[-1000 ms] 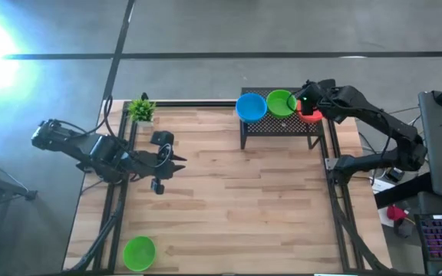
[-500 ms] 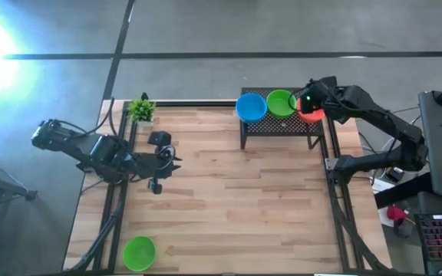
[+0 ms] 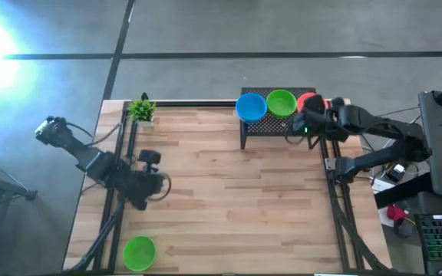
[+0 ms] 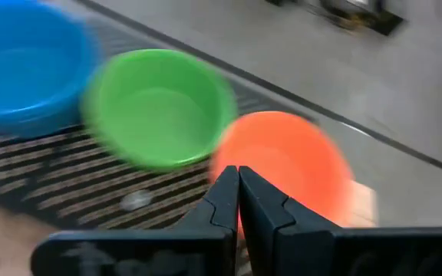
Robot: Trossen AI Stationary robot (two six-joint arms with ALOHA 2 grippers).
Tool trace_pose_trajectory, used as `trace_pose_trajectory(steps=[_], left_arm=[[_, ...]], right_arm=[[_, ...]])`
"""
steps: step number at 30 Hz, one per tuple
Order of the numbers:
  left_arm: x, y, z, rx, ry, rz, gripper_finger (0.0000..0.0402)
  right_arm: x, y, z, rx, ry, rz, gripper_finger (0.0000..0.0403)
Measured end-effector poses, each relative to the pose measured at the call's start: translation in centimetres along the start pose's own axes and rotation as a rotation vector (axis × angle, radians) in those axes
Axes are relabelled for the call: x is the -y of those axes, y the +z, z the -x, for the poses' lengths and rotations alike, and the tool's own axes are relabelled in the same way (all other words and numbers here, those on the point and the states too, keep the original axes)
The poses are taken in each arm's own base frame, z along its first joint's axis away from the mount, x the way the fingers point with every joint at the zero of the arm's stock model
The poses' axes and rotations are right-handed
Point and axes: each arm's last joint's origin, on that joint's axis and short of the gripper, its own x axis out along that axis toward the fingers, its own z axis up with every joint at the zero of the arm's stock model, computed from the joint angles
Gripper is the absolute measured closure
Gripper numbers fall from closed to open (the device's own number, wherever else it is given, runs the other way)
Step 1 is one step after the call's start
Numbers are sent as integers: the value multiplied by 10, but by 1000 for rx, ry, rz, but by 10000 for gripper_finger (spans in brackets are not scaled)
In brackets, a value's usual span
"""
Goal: Pick & Place Mini bowls
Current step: Stack the green bowl on the green bowl on the shelf
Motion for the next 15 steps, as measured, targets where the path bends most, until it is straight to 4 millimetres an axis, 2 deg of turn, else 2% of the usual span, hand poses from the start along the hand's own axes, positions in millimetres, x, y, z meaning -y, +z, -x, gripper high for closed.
trace_pose_trajectory(steps=[9,15], left_arm=[[47,-35,-23,-111,-109,79,303],[68,-45,-35,-92,-215,128,303]], right_arm=[[-38,-22,39,123,321,55,394],[-61,-28,57,235,502,121,394]])
